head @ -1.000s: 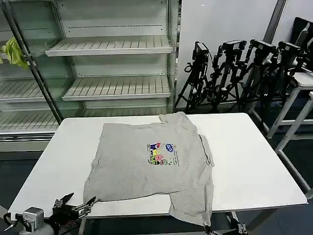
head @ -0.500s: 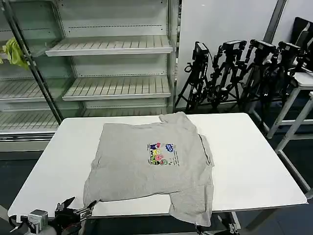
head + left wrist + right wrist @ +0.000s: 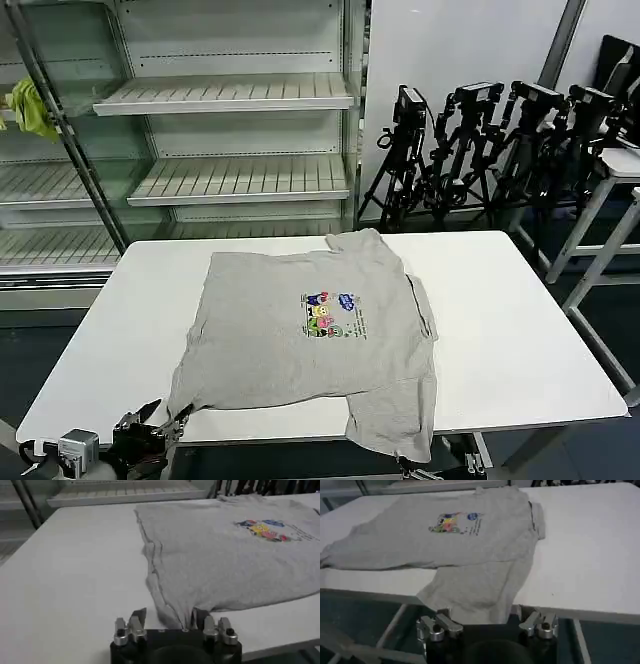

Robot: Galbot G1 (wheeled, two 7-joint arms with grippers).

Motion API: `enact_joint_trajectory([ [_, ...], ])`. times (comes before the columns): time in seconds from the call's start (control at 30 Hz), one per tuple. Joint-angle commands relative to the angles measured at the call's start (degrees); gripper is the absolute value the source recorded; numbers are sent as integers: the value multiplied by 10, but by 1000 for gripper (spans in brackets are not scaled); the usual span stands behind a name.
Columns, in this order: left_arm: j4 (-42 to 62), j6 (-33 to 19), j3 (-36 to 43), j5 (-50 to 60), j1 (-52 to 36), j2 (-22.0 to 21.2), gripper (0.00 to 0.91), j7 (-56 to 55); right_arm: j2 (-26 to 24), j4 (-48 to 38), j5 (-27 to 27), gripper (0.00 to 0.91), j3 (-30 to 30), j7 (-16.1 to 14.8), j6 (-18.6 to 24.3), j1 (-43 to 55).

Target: Fold and organize the clothes.

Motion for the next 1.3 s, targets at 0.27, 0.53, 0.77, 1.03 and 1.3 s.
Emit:
enact_joint_trajectory([
  [0.27, 7, -2, 9, 5, -3, -4, 605, 2, 0, -16, 1, 907, 12, 2, 2, -9],
  [0.53, 8, -3, 13, 8, -4, -3, 544, 3, 7, -42, 2, 907, -20, -1, 3, 35],
  [0.77, 8, -3, 12, 9, -3, -3, 464, 3, 15, -64, 1, 554, -62, -7, 0, 77],
  [1.03, 8, -3, 9, 10, -1, -5, 443, 3, 17, -80, -3, 0, -82, -13, 0, 98],
  [1.3, 9, -5, 9, 12, -1, -6, 262, 5, 18, -84, -13, 0, -83, -21, 2, 98],
])
